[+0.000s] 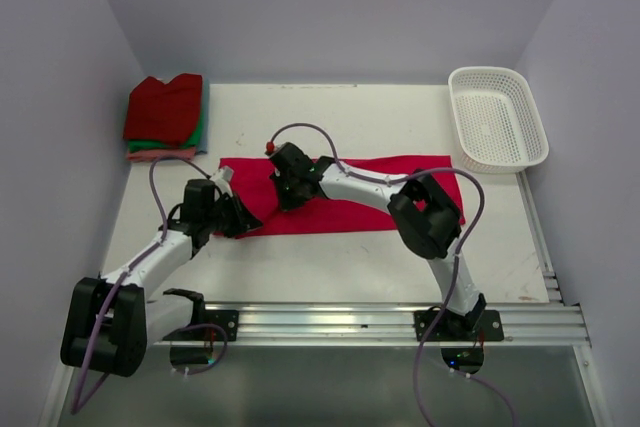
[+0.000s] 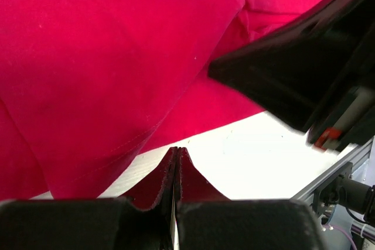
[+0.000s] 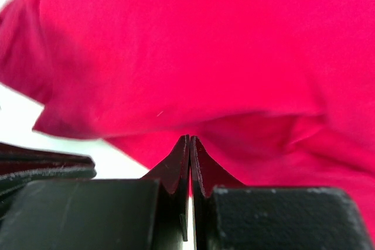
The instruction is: Fold and stack the t-shirts
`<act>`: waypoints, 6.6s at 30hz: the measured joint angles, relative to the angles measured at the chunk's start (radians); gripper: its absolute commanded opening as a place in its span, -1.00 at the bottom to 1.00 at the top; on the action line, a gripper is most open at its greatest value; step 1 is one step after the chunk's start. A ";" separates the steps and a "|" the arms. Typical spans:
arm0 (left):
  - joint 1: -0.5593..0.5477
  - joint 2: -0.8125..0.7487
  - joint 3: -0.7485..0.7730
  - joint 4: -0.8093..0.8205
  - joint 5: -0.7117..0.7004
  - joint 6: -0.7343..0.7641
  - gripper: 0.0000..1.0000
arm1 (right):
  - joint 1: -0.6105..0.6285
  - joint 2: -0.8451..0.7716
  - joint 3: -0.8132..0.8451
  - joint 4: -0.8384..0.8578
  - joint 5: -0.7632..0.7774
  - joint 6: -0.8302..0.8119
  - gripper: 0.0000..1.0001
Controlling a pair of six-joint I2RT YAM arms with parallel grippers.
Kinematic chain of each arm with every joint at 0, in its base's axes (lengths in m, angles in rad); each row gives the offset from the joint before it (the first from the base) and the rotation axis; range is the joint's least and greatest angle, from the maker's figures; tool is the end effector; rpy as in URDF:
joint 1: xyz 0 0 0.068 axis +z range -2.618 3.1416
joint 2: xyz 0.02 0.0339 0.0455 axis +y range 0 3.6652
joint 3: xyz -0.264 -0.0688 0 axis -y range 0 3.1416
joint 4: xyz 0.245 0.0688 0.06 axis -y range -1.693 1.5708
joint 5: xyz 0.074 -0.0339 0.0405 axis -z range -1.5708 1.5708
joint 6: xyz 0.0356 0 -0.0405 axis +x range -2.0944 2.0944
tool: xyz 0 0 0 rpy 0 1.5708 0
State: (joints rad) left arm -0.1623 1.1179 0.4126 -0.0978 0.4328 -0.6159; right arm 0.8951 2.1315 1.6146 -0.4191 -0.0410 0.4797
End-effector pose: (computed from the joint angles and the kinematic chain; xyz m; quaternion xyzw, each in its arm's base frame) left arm 0.1987 -0.0477 0.1612 -0.1253 0.9005 -0.3230 0.2629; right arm 0.2916 0.3661 0.1799 -0.2021 0.9281 0.2130 0.2288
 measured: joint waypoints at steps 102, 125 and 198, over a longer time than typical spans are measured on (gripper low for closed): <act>-0.002 0.373 0.139 0.238 -0.238 -0.019 -1.00 | -0.021 0.231 0.339 -0.151 0.128 -0.133 -0.40; -0.002 0.373 0.133 0.247 -0.227 -0.020 -1.00 | -0.021 0.189 0.296 -0.153 0.120 -0.140 -0.38; 0.010 0.385 0.129 0.269 -0.193 -0.028 -1.00 | -0.010 0.190 0.274 -0.138 0.102 -0.135 -0.87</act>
State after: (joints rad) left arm -0.1524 1.5032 0.5419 0.1711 0.2398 -0.6437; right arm 0.8856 2.3219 1.8889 -0.5575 0.0612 0.3443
